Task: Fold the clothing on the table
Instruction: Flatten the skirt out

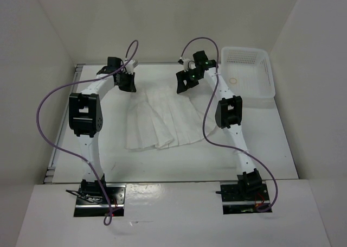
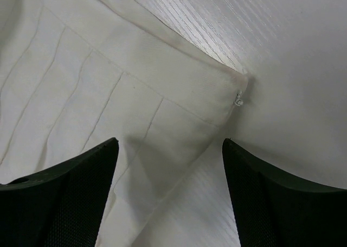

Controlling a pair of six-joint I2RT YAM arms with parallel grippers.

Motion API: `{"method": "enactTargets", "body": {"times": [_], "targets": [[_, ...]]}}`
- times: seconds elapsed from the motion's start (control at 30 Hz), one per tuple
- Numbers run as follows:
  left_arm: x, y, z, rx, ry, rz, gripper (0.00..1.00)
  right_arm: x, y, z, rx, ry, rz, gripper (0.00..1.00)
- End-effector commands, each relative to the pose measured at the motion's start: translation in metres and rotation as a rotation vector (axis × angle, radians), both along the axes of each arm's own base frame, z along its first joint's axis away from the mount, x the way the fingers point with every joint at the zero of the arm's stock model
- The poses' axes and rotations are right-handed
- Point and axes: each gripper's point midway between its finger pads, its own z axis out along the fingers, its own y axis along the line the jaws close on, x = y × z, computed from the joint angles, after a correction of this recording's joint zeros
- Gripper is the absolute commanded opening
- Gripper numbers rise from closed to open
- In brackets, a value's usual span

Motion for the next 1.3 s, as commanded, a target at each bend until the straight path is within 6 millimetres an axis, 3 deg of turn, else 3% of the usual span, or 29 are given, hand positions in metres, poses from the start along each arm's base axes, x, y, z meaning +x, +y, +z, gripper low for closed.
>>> {"method": "enactTargets", "body": {"times": [0.0, 0.2, 0.33, 0.43, 0.47, 0.53, 0.57, 0.63, 0.7, 0.73, 0.77, 0.8, 0.83, 0.93, 0.97, 1.03, 1.07, 1.13, 1.17, 1.27], "targets": [[-0.01, -0.024, 0.001, -0.009, -0.006, -0.09, 0.0, -0.002, 0.009, -0.003, 0.047, 0.018, 0.017, 0.82], [-0.022, -0.034, -0.002, 0.024, -0.004, -0.117, 0.0, 0.006, 0.013, -0.011, 0.071, 0.011, 0.003, 0.76], [-0.025, -0.03, -0.001, 0.045, -0.007, -0.112, 0.0, 0.004, 0.02, -0.016, 0.079, 0.015, 0.018, 0.57], [-0.024, -0.028, 0.006, 0.057, -0.03, -0.112, 0.0, 0.002, 0.019, -0.017, 0.076, 0.026, 0.017, 0.35], [-0.026, -0.026, 0.008, 0.066, -0.032, -0.105, 0.0, 0.001, 0.017, -0.019, 0.062, 0.031, 0.01, 0.19], [-0.025, -0.024, 0.013, 0.073, -0.042, -0.099, 0.0, 0.006, 0.014, -0.004, 0.048, -0.005, -0.004, 0.02], [-0.024, -0.022, 0.017, 0.086, -0.058, -0.1, 0.0, 0.009, 0.011, 0.001, 0.031, -0.022, -0.017, 0.0], [-0.022, -0.012, 0.032, 0.109, -0.081, -0.079, 0.0, 0.016, 0.003, 0.03, 0.024, -0.08, -0.033, 0.0], [-0.008, 0.012, 0.068, 0.134, -0.147, -0.004, 0.0, 0.025, -0.01, 0.06, 0.005, -0.142, -0.071, 0.0], [-0.006, 0.023, 0.082, 0.143, -0.154, 0.031, 0.0, 0.027, -0.021, 0.097, 0.009, -0.201, -0.095, 0.0], [-0.001, 0.032, 0.104, 0.145, -0.189, 0.062, 0.0, 0.029, -0.023, 0.119, 0.014, -0.241, -0.112, 0.0], [0.008, 0.048, 0.139, 0.137, -0.254, 0.107, 0.0, 0.033, -0.034, 0.142, 0.008, -0.29, -0.141, 0.0], [0.005, 0.053, 0.164, 0.136, -0.288, 0.118, 0.0, 0.029, -0.041, 0.186, 0.029, -0.362, -0.153, 0.0], [-0.003, 0.054, 0.221, 0.153, -0.397, 0.107, 0.0, 0.016, -0.047, 0.229, 0.036, -0.423, -0.165, 0.0], [-0.007, 0.054, 0.227, 0.152, -0.402, 0.107, 0.0, 0.006, -0.049, 0.256, 0.049, -0.463, -0.167, 0.0], [-0.015, 0.045, 0.245, 0.144, -0.436, 0.075, 0.0, -0.005, -0.045, 0.273, 0.054, -0.49, -0.15, 0.0], [-0.02, 0.036, 0.245, 0.123, -0.427, 0.044, 0.0, -0.018, -0.037, 0.295, 0.065, -0.532, -0.124, 0.0], [-0.029, 0.029, 0.258, 0.119, -0.458, 0.021, 0.0, -0.031, -0.028, 0.303, 0.051, -0.549, -0.109, 0.0], [-0.033, 0.021, 0.258, 0.103, -0.456, -0.005, 0.0, -0.043, -0.015, 0.309, 0.048, -0.56, -0.077, 0.0], [-0.051, 0.012, 0.276, 0.087, -0.49, -0.04, 0.0, -0.075, 0.006, 0.337, 0.064, -0.607, -0.027, 0.0]]}}
